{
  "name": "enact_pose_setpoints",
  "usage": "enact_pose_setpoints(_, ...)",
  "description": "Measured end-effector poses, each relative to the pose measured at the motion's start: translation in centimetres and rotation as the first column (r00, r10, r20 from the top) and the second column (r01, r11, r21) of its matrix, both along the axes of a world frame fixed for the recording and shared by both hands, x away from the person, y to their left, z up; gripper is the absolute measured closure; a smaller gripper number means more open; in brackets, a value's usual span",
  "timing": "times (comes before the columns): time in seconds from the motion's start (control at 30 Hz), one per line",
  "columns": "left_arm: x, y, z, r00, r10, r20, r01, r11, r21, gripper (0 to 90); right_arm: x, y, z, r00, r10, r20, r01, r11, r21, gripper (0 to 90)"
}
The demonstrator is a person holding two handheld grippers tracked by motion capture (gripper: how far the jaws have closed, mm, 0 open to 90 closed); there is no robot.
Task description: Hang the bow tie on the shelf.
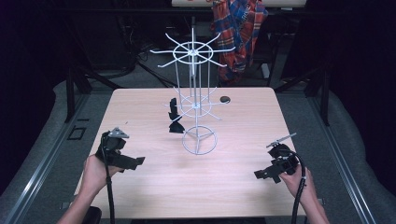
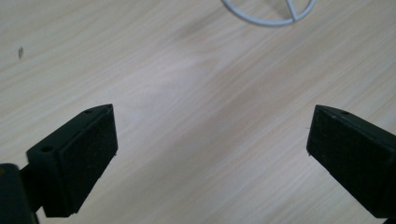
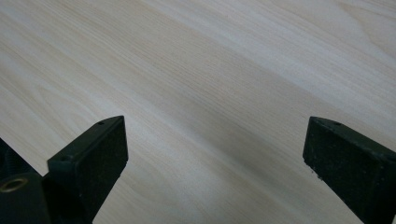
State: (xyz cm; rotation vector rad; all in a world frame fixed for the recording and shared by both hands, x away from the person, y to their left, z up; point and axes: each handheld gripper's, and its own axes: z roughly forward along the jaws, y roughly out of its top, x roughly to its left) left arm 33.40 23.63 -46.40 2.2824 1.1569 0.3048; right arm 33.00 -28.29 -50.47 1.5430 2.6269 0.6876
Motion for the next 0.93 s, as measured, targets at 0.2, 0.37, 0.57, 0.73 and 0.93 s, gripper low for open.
enact_pose_setpoints(0.2, -0.6, 0.6, -1.1, 0.9989, 0.015, -0.044, -0.014, 0.9998, 0.015, 0.0, -0.1, 0.2, -0.1, 1.0, -0.002, -0.006, 0.002, 1.0, -0.011, 6.4)
enact_pose_setpoints(0.37, -1.0, 1.0, -2.2, 0.9966, 0.023, -0.079, -0.021, 0.9994, 0.028, 0.0, 0.0, 0.2, -0.3, 0.9998, 0.002, -0.022, -0.002, 1.0, -0.023, 6.5)
enact_pose_setpoints(0.57, -0.8, 1.6, -3.1, 0.994, 0.032, -0.104, -0.027, 0.9985, 0.048, 0.0, 0.0, 0.4, -0.4, 0.9993, 0.012, -0.036, -0.013, 0.999, -0.048, 6.5)
enact_pose_setpoints(0.73, -0.6, 1.7, -3.3, 0.9942, 0.042, -0.099, -0.037, 0.9983, 0.045, 0.0, 0.2, 0.3, -0.6, 0.9989, 0.016, -0.044, -0.019, 0.997, -0.071, 6.7)
enact_pose_setpoints(0.93, -0.4, 1.6, -3.6, 0.9919, 0.039, -0.121, -0.038, 0.9992, 0.01, 0.0, 0.4, 0.2, -1.0, 0.9982, 0.021, -0.056, -0.023, 0.999, -0.029, 7.0)
